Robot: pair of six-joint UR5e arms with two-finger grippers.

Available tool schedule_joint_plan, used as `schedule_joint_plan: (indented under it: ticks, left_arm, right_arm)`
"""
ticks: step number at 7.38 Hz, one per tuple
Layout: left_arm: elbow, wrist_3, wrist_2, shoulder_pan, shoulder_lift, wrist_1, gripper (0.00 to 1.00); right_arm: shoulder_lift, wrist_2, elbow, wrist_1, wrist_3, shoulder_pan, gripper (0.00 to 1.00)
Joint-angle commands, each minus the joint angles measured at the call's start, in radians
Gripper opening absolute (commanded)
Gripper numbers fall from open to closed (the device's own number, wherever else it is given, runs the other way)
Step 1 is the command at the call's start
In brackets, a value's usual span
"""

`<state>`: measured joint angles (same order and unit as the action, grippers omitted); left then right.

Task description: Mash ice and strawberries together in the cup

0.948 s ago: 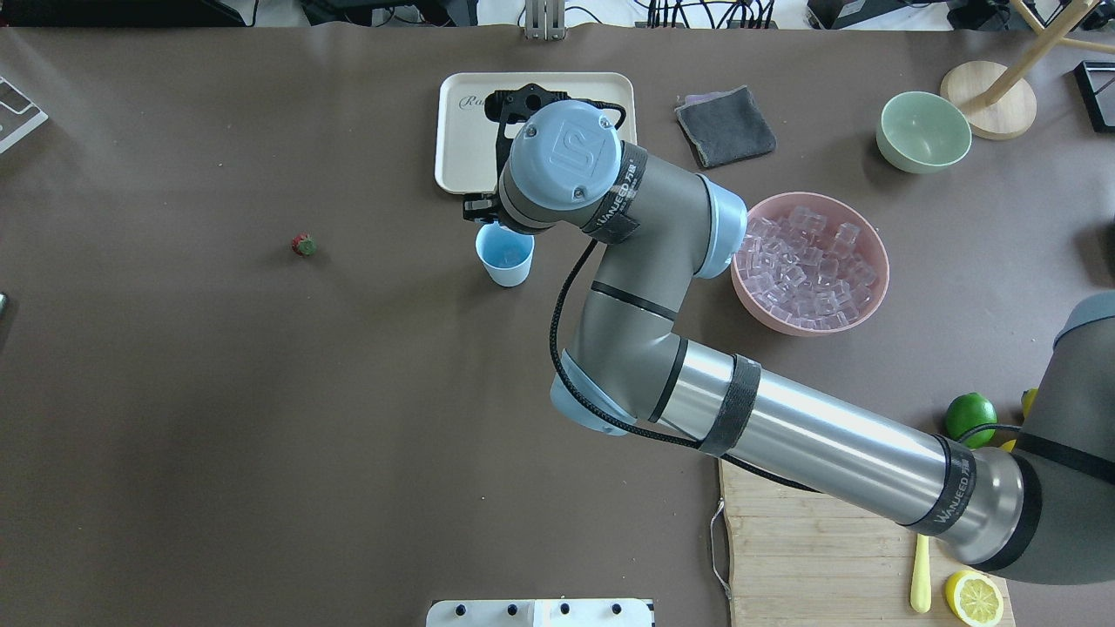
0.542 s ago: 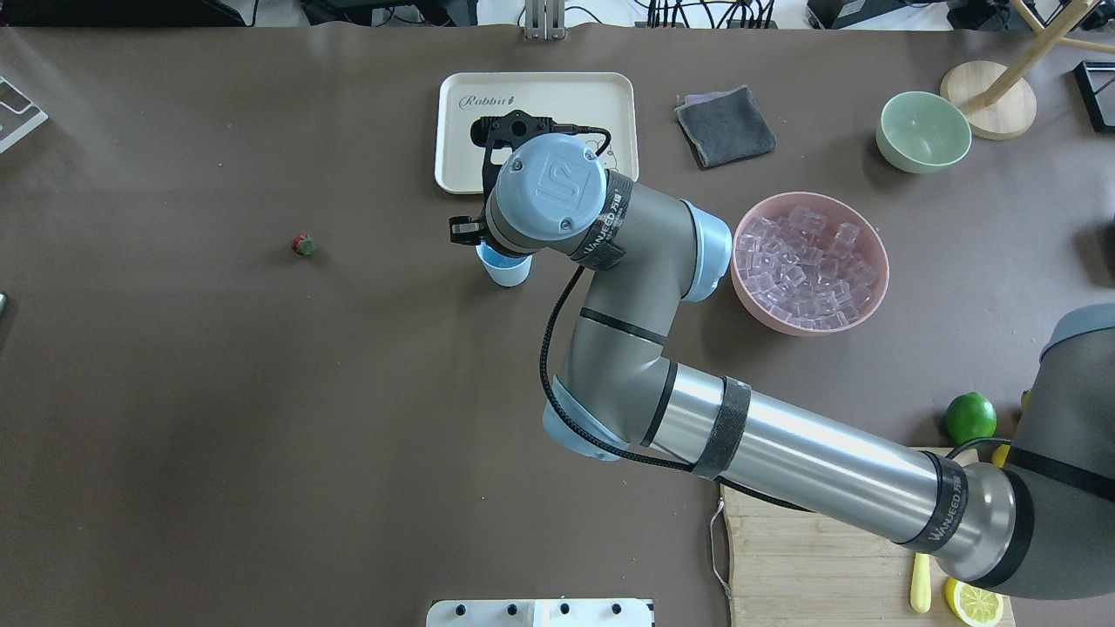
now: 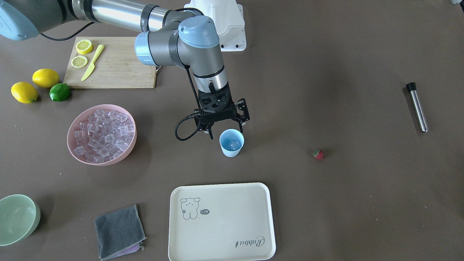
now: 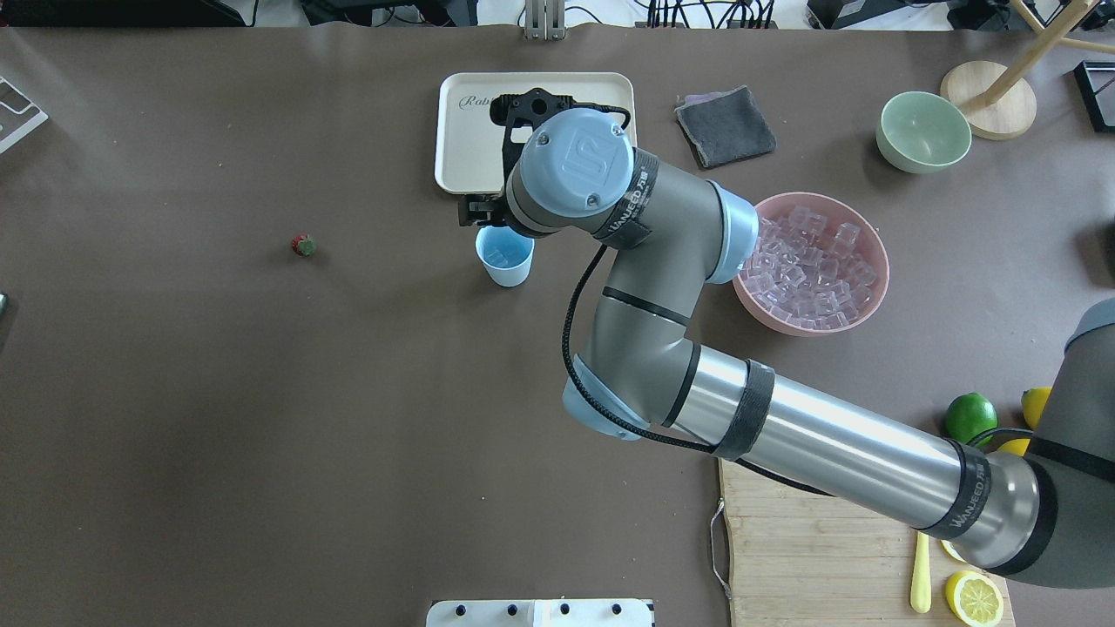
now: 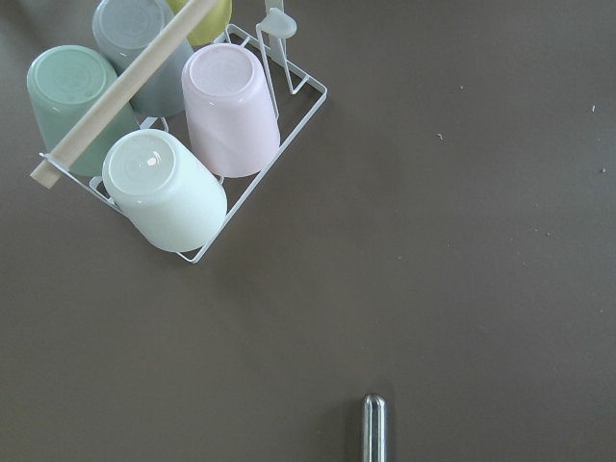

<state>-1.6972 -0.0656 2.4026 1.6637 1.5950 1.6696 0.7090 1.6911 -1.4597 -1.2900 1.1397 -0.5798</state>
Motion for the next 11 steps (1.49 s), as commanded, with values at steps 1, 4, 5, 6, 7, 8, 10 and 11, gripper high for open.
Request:
schedule_joint_plan:
  ticks: [1, 4, 5, 6, 7, 8, 10, 11]
  left_arm:
    - [-0.004, 0.0, 0.003, -0.03, 0.054, -0.001, 0.98]
    - [0.019, -0.161, -0.031, -0.175, 0.204, -0.002, 0.98]
    - [0.028, -0.178, -0.071, -0.206, 0.244, -0.005, 0.98]
    - [0.054, -0.244, -0.071, -0.232, 0.299, -0.002, 0.98]
    - [0.059, -0.31, -0.072, -0.257, 0.341, -0.002, 0.98]
    - [0.05, -0.395, -0.072, -0.287, 0.377, -0.002, 0.98]
    - [0.036, -0.557, -0.156, -0.451, 0.439, 0.004, 0.98]
    - [0.04, -0.639, -0.169, -0.538, 0.491, 0.004, 0.98]
  right_arm:
    - [0.131, 0.164, -0.136, -0.052, -0.094, -0.127, 0.99]
    - [0.286, 0.346, -0.318, -0.193, -0.293, -0.32, 0.99]
    - [0.329, 0.43, -0.32, -0.201, -0.425, -0.413, 0.99]
    - [0.377, 0.503, -0.323, -0.203, -0.566, -0.522, 0.99]
    - [0.433, 0.56, -0.353, -0.204, -0.669, -0.602, 0.99]
    - [0.496, 0.573, -0.393, -0.209, -0.69, -0.667, 0.99]
    - [0.637, 0.578, -0.372, -0.216, -0.898, -0.745, 0.99]
    - [0.703, 0.62, -0.34, -0.216, -1.029, -0.847, 0.99]
